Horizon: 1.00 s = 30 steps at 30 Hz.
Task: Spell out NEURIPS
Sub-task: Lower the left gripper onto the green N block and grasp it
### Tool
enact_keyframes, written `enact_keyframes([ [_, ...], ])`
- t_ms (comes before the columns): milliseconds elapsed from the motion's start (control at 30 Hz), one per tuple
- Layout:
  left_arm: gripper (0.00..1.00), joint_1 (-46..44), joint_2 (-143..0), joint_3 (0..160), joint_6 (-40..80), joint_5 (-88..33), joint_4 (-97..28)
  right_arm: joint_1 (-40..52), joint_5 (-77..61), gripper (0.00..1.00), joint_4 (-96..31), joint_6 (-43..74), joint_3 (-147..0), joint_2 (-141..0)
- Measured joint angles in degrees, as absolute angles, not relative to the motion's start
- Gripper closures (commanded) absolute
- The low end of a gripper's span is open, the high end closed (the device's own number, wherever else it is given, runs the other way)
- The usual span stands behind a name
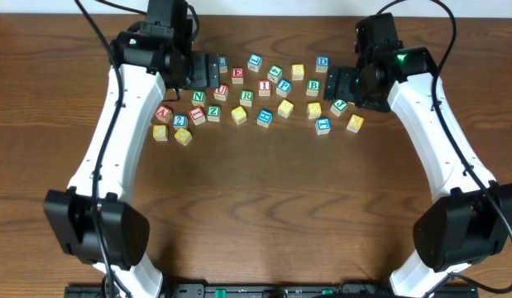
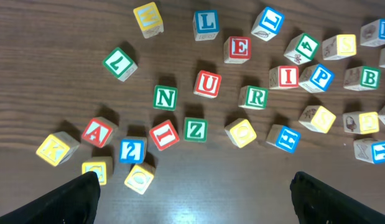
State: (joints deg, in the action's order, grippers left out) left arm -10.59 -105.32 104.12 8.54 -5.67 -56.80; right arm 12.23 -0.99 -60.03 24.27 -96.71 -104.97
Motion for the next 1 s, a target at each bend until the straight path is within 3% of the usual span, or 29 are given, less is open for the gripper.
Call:
enact_keyframes([
  [133,0.09,-10.6,-108.0,104.1,7.4,-5.7,-54.7,12.2,-1.0,0.06,-60.2,24.3,-96.7,-105.0],
  [333,0.28,-10.6,-114.7,104.1,3.1,-4.6,-50.8,12.2,-1.0,0.06,-60.8,24.3,-96.7,-105.0],
  [767,0.29,-10.5,-119.8,104.1,1.5,-0.1,-48.4,12.2,-1.0,0.05,-61.5,24.1,-96.7,-105.0],
  [1000,0.37,-9.7,-124.3,104.1,1.4,0.0,-47.3,12.2,-1.0,0.06,-61.9,24.0,-96.7,-105.0],
])
